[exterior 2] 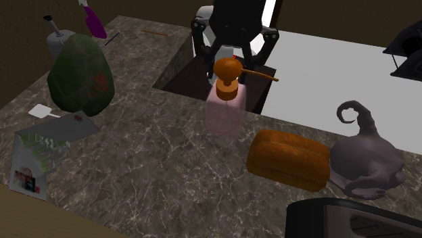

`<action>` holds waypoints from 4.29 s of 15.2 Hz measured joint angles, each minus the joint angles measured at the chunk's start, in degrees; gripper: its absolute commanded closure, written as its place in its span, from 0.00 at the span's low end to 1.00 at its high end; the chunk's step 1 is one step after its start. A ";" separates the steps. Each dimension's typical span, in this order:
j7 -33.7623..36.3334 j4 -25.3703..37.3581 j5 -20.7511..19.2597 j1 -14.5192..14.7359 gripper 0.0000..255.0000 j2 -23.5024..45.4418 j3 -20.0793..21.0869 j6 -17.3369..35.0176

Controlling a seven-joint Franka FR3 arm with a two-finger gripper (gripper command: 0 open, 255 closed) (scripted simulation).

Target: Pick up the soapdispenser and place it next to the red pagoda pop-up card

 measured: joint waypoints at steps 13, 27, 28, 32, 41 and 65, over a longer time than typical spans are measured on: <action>-10.17 1.81 1.18 -3.84 1.00 -2.56 -6.30 -3.91; -30.31 1.67 2.14 -11.15 1.00 -2.38 -19.21 -3.43; -31.83 1.69 2.23 -11.71 1.00 -2.12 -20.16 -3.20; -37.16 4.72 2.82 -13.73 1.00 0.65 -23.46 -3.55; -42.13 0.91 3.37 -15.69 1.00 1.57 -26.28 1.01; -42.66 -19.40 3.28 -15.76 1.00 0.01 -26.30 19.77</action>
